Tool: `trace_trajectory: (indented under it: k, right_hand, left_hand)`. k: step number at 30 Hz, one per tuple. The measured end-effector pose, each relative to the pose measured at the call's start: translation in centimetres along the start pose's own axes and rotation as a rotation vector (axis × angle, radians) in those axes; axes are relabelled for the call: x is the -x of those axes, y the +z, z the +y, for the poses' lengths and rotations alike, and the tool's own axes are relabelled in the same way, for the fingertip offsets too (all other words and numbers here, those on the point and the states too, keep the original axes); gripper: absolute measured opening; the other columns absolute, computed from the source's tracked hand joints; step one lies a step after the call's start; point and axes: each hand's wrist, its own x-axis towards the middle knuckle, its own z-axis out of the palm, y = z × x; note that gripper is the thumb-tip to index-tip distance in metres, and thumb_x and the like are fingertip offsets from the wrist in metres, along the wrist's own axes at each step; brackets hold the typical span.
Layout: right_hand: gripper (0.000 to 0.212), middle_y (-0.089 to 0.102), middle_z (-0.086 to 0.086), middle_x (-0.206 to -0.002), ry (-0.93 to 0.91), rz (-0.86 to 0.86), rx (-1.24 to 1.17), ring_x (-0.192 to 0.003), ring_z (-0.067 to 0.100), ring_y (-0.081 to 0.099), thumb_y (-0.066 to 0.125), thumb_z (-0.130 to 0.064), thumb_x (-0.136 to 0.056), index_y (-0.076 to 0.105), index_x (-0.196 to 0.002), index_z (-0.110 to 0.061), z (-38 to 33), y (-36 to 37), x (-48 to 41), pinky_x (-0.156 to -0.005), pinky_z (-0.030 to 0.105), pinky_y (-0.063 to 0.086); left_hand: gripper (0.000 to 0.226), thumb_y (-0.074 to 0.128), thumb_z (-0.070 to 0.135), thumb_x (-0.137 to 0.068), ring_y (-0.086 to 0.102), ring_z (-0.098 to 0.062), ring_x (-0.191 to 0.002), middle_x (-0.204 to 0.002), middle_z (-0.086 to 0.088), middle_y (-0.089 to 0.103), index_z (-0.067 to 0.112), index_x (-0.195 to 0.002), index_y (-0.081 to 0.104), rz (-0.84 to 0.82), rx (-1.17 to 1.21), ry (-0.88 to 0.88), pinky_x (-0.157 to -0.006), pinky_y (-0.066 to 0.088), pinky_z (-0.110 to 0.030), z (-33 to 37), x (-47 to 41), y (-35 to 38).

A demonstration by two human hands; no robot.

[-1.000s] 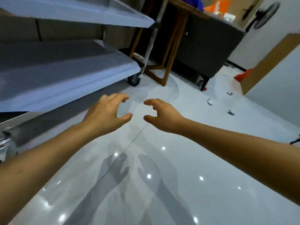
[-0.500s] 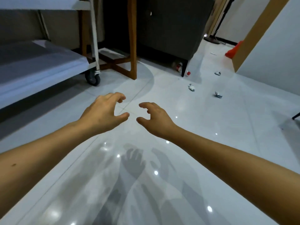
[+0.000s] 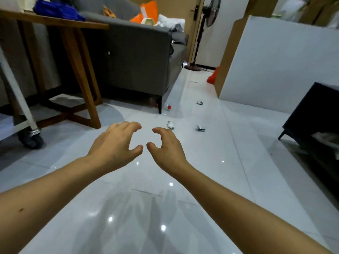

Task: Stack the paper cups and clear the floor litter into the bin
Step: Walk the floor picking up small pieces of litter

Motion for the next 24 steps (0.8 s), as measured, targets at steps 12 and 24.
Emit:
trace_trajectory:
  k: [12, 24]
  right_hand:
    - [0.048, 0.032, -0.004, -0.146, 0.142, 0.181, 0.037, -0.132, 0.016, 0.035, 0.051, -0.025, -0.091, 0.035, -0.136, -0.022, 1.4, -2.7, 3.8, -0.105, 0.031, 0.033]
    - [0.047, 0.033, -0.004, -0.146, 0.185, 0.266, 0.104, -0.131, 0.017, 0.036, 0.050, -0.023, -0.091, 0.035, -0.136, -0.022, -0.2, -3.1, 3.7, -0.103, 0.030, 0.034]
  left_hand:
    - [0.057, 0.061, 0.040, -0.082, 0.043, -0.020, -0.121, -0.135, 0.002, 0.047, 0.025, -0.132, 0.039, 0.011, 0.073, 0.195, -0.092, 0.045, -0.036, 3.5, -0.8, 2.3]
    - [0.052, 0.060, 0.038, -0.083, 0.043, -0.019, -0.119, -0.132, 0.005, 0.049, 0.024, -0.129, 0.041, 0.020, 0.170, 0.279, -0.089, 0.044, -0.034, 2.2, -1.1, 1.7]
